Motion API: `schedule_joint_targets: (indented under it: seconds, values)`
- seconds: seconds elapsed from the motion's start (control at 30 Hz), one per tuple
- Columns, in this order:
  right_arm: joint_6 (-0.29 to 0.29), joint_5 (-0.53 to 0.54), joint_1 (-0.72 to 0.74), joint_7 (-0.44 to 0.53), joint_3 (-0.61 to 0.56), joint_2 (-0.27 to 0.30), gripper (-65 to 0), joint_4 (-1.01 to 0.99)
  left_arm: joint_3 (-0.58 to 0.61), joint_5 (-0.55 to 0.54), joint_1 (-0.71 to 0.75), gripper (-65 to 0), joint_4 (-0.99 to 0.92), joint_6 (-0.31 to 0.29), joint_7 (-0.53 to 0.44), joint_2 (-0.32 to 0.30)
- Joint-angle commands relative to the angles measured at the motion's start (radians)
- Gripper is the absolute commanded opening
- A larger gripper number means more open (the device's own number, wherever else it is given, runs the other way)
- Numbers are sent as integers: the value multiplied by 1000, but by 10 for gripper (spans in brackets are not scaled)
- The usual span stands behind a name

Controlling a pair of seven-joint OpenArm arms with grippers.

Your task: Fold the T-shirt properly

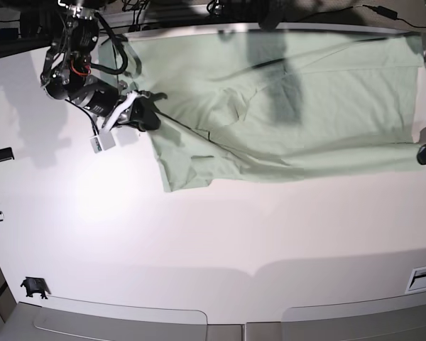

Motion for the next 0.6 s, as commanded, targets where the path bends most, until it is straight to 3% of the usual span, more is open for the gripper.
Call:
schedule_joint_targets:
  seconds: [0.0, 0.2, 0.4, 0.57]
  values:
    - [6, 28, -5, 8, 5, 11, -650, 26, -24, -42, 8, -650, 35, -9, 15, -31]
    - [6, 28, -76, -28, 5, 12, -650, 44, -64, -99, 149, -650, 164, -9, 113, -31]
    - [6, 26, -124, -56, 6, 14, -650, 77, -65, -98, 255, -650, 251, -9, 118, -31]
    - [6, 24, -125, -53, 64, 14, -650, 96, -68, -92, 262, -650, 261, -9, 116, -31]
